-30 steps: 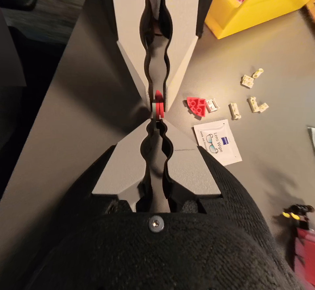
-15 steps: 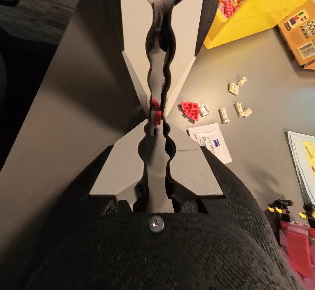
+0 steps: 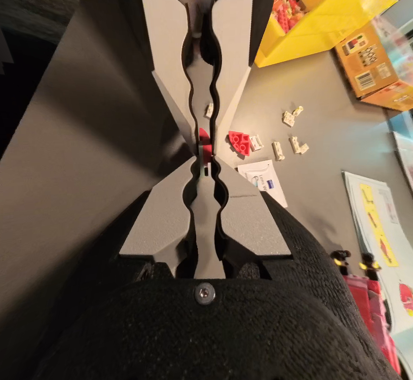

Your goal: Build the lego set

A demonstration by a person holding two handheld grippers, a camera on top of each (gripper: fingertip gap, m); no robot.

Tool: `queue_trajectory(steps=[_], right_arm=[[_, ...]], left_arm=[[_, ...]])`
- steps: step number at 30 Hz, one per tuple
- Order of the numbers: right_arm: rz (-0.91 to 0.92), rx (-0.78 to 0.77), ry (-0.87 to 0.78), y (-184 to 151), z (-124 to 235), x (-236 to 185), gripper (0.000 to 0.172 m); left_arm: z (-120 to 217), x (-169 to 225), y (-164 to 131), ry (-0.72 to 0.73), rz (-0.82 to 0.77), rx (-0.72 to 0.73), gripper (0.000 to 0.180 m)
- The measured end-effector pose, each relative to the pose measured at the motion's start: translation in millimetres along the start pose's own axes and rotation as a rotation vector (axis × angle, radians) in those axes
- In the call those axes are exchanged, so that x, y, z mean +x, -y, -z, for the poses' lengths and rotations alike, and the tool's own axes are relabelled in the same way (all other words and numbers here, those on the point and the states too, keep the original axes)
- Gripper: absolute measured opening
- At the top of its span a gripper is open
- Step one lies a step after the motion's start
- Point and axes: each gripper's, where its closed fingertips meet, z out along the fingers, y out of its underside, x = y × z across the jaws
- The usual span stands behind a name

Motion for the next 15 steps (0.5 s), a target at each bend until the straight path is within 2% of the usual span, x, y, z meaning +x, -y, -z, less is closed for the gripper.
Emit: queue_trajectory(steps=[4,6,9,12,15], right_arm=[[0.043,0.047,-0.062,2,8,8,0.008],[0.065,0.09,-0.116,3,15,17,0.008],[0.125,0.175,-0.276,12,30,40,0.008],[0.303,0.204,-0.469,21,42,55,0.008],[0.423,0.208,-0.551,29,43,54,0.008]], left_arm=[[0,-6,9,0.092,-0.076,0.055,0.01],[5,-18,18,0.162,-0.032,0.123,0.039],[18,-37,24,0.237,0.083,0.213,0.057],[29,-46,28,0.259,0.153,0.295,0.06],[35,-48,31,0.267,0.164,0.336,0.054]])
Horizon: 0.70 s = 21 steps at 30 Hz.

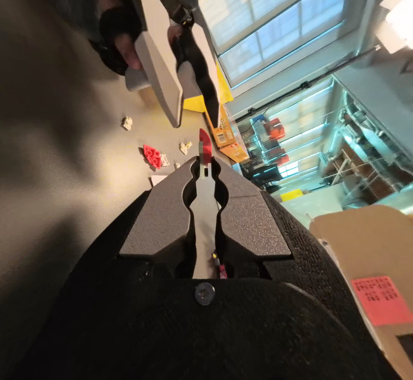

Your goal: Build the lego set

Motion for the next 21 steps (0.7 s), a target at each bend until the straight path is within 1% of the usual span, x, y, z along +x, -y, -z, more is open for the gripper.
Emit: queue_trajectory(steps=[2,8,10,11,12,13,16,17,19,20,21], right_arm=[[0.014,0.001,0.007,1,-2,-3,0.008],[-0.014,0.017,0.057,2,-3,-11,0.008],[-0.016,0.021,0.075,3,-4,-14,0.008],[-0.017,0.021,0.086,3,-4,-16,0.008],[-0.018,0.02,0.098,2,-4,-18,0.008],[-0.022,0.015,0.111,1,-4,-21,0.008],[-0.032,0.01,0.113,0,-5,-21,0.009],[-0.032,0.019,0.096,1,-5,-18,0.01],[-0.05,0.028,0.077,1,-4,-14,0.029],[-0.067,0.02,0.069,-1,-3,-12,0.033],[-0.077,0.001,0.053,-4,-1,-7,0.032]], left_arm=[[0,1,-1,0.006,-0.038,-0.004,0.047],[-8,9,-14,0.057,-0.269,-0.11,0.034],[-9,12,-16,0.07,-0.332,-0.123,0.024],[-10,13,-16,0.073,-0.355,-0.128,0.015],[-10,12,-17,0.086,-0.372,-0.138,0.007],[-9,11,-19,0.087,-0.382,-0.153,0.005],[-10,11,-22,0.08,-0.377,-0.179,0.004],[-10,10,-21,0.085,-0.38,-0.174,0.004],[-8,4,-21,0.123,-0.386,-0.185,0.004],[-7,0,-21,0.151,-0.39,-0.184,0.004],[-5,-6,-19,0.184,-0.393,-0.177,0.004]])
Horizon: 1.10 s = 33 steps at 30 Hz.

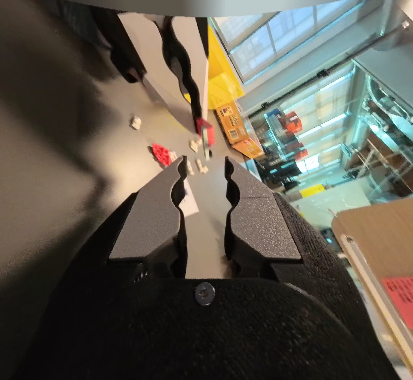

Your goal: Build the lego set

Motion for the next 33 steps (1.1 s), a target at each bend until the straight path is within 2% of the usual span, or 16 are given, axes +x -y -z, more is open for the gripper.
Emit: queue_trajectory(steps=[2,5,10,13,16,19,21,26,33], right_arm=[[-0.003,-0.034,-0.079,-7,7,15,0.027],[-0.06,0.025,-0.207,-1,21,40,0.018],[-0.138,0.074,-0.505,-5,57,92,0.005],[-0.19,0.098,-0.706,-10,87,123,0.001],[-0.434,0.184,-0.867,-31,128,153,0.002],[-0.546,0.11,-1.03,-69,160,169,0.0],[-0.569,0.027,-1.068,-89,164,168,0.0],[-0.515,-0.137,-1.026,-112,148,160,0.0],[-0.54,-0.141,-1.022,-116,147,159,0.0]], left_arm=[[2,-11,-2,0.061,0.026,-0.011,0.003],[3,-18,-9,0.084,0.061,-0.04,0.003],[9,-31,-7,0.199,-0.053,-0.038,0.003],[8,-27,-5,0.199,-0.104,-0.043,0.004],[4,-19,-9,0.154,-0.115,-0.066,0.004],[2,-16,-11,0.135,-0.116,-0.072,0.004],[1,-13,-13,0.113,-0.109,-0.078,0.004],[0,-6,-17,0.068,-0.103,-0.097,0.004],[-2,0,-17,0.034,-0.108,-0.102,0.004]])
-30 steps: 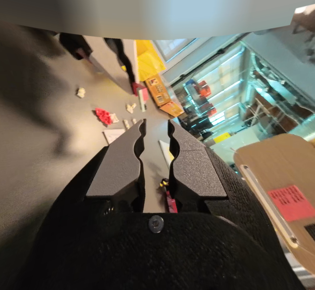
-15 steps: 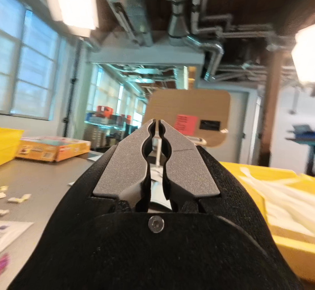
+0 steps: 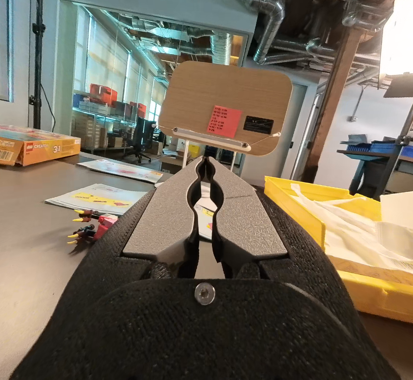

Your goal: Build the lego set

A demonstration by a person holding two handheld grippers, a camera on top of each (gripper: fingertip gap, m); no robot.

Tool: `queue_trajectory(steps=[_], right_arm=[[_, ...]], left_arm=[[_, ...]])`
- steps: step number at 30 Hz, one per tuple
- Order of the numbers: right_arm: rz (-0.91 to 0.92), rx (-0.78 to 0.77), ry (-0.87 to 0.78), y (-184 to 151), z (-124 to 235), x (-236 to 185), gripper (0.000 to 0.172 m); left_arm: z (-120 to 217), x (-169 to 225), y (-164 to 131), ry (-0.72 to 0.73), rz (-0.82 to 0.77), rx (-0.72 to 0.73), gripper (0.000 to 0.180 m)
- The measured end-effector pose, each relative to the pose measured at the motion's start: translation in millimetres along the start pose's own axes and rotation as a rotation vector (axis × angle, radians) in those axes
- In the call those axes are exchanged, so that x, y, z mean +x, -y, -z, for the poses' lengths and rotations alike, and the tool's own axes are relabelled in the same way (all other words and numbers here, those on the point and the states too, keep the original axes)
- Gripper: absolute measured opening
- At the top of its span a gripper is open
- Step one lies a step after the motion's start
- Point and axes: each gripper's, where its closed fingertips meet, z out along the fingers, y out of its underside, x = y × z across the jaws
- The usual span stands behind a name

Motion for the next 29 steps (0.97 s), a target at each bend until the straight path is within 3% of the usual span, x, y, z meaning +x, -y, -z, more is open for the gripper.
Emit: queue_trajectory(steps=[24,29], right_arm=[[0.038,-0.024,0.048,-4,-3,-13,0.0],[0.041,-0.019,0.046,-3,-3,-12,0.0]], left_arm=[[1,-10,2,0.089,-0.073,0.002,0.004],[24,-45,19,0.34,-0.118,0.085,0.004]])
